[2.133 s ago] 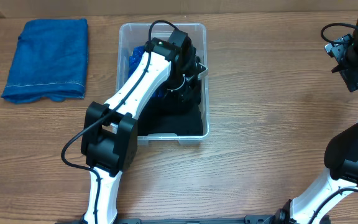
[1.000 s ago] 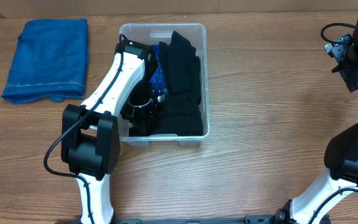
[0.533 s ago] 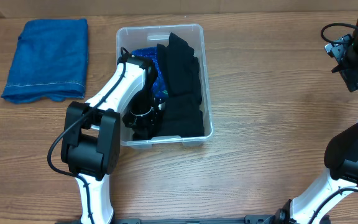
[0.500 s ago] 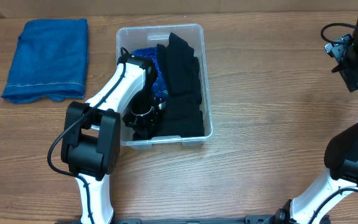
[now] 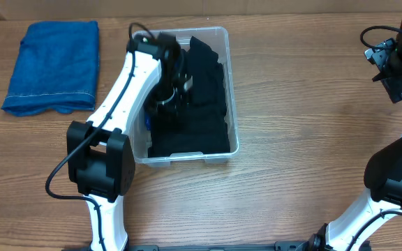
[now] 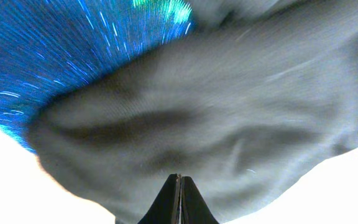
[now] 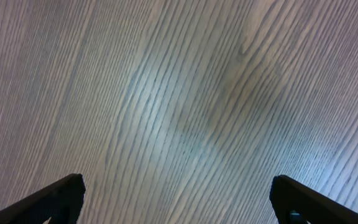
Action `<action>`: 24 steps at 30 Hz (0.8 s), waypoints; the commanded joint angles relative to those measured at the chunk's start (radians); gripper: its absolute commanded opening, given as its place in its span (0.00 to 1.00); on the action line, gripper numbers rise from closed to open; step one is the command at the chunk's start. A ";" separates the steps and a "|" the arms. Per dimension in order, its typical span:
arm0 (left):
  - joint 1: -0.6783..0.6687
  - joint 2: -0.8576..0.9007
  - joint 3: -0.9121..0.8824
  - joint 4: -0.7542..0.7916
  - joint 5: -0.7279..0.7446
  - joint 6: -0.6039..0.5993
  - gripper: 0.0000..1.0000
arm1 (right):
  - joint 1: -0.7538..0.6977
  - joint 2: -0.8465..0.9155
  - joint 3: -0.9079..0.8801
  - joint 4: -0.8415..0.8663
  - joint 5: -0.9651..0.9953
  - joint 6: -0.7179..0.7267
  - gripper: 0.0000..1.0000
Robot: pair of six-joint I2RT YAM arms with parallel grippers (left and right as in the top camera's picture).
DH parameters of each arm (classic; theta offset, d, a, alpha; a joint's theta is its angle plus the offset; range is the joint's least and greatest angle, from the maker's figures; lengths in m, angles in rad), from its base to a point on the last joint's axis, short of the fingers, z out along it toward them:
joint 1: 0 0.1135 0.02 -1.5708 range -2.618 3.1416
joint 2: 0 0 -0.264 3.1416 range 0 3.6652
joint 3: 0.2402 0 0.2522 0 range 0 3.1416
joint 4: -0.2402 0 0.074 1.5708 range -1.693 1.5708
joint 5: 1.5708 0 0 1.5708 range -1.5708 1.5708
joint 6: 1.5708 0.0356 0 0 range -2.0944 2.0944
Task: Pack container
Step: 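Press and spread the black cloth inside the container with the left gripper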
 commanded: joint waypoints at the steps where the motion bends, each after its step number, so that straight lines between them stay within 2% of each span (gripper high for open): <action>1: -0.012 -0.014 0.127 -0.034 0.033 0.001 0.04 | -0.001 0.000 0.001 0.003 0.008 0.004 1.00; 9: -0.040 -0.011 0.109 0.081 0.153 0.001 0.04 | -0.001 0.000 0.001 0.003 0.008 0.004 1.00; 14: -0.098 -0.011 0.042 0.156 0.152 0.001 0.04 | -0.001 0.000 0.001 0.003 0.008 0.004 1.00; 24: -0.161 -0.011 -0.154 0.416 0.113 -0.052 0.04 | -0.001 0.000 0.001 0.003 0.008 0.004 1.00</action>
